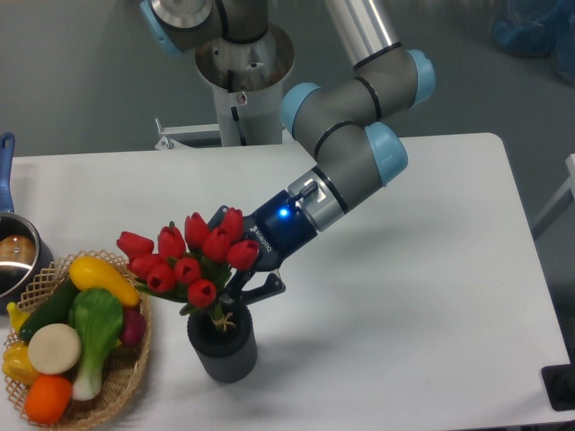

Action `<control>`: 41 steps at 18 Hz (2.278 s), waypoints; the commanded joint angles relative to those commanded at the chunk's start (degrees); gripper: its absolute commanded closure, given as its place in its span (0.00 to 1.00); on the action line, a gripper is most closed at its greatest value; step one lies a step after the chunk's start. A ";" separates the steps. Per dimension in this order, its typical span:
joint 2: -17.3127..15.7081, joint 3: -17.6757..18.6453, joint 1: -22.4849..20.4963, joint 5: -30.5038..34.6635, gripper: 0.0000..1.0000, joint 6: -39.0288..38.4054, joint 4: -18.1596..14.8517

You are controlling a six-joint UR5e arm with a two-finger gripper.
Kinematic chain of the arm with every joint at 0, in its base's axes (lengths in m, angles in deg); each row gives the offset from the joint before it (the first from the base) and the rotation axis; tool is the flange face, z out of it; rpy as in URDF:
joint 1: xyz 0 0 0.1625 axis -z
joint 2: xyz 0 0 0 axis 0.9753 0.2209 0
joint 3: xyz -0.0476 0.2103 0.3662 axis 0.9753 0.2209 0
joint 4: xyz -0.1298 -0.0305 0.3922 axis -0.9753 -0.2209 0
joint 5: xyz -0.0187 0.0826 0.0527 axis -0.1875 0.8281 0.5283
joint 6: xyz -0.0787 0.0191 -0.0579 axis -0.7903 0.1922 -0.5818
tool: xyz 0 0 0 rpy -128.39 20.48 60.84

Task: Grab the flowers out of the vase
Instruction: 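Lift the gripped tulips straight up out of the grey vase, then carry the tulip bouquet up and away from the vase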

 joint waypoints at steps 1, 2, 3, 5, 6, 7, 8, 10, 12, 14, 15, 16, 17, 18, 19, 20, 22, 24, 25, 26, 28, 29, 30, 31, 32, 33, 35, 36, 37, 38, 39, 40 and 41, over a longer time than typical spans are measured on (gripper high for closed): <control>-0.09 -0.26 0.00 -0.26 0.47 0.00 0.00; -0.35 -0.52 0.00 -0.44 0.47 0.00 0.00; -0.70 -0.79 -0.09 -0.53 0.47 0.00 0.00; -1.40 -1.23 -0.17 -0.79 0.47 -1.66 0.00; -1.58 -1.49 -0.18 -0.88 0.47 -2.80 0.00; -1.93 -1.84 -0.26 -0.88 0.47 -3.77 0.00; -2.28 -2.11 -0.35 -0.88 0.47 -4.74 0.00; -3.25 -2.55 -0.35 -0.88 0.47 -6.76 0.00; -4.21 -2.64 -0.35 -0.88 0.47 -8.43 0.00; -5.09 -2.64 -0.35 -0.88 0.47 -9.83 0.00; -5.62 -2.64 -0.44 -0.79 0.47 -10.97 0.00; -6.06 -2.64 -0.70 -0.79 0.47 -12.03 0.00; -6.50 -2.64 -0.88 -0.71 0.47 -13.09 0.00; -7.20 -2.64 -0.88 -0.62 0.47 -14.23 -0.09; -7.90 -2.64 -1.49 -0.62 0.47 -15.28 -0.09; -8.43 -2.72 -2.02 -0.62 0.47 -16.08 -0.09; -8.96 -2.90 -2.20 -0.62 0.47 -17.75 -0.09; -9.58 -2.90 -2.46 -0.62 0.47 -18.37 -0.09; -9.67 -3.16 -2.81 -0.53 0.47 -18.54 -0.09; -9.67 -4.03 -3.51 -0.09 0.47 -19.33 -0.17; -9.67 -5.18 -5.26 0.61 0.47 -23.88 -0.26; -10.02 -5.36 -6.58 0.87 0.47 -25.47 -0.18; -10.54 -5.36 -8.16 1.05 0.47 -26.18 -0.26; -10.89 -5.36 -9.57 1.14 0.47 -26.28 -0.26; -11.16 -5.45 -10.62 1.75 0.47 -26.63 -0.35; -11.51 -5.54 -12.03 3.32 0.47 -26.89 -0.35; -12.04 -5.54 -14.93 6.58 0.47 -27.25 -0.44; -11.95 -5.54 -15.81 7.20 0.47 -27.16 -0.44; -11.95 -5.45 -17.04 7.38 0.47 -27.07 -0.44; -11.95 -5.45 -18.44 7.29 0.47 -26.90 -0.35; -11.95 -5.45 -19.59 7.21 0.47 -26.63 -0.26; -11.95 -5.71 -20.30 7.21 0.47 -26.54 -0.26; -11.95 -5.71 -21.09 7.03 0.47 -26.46 -0.18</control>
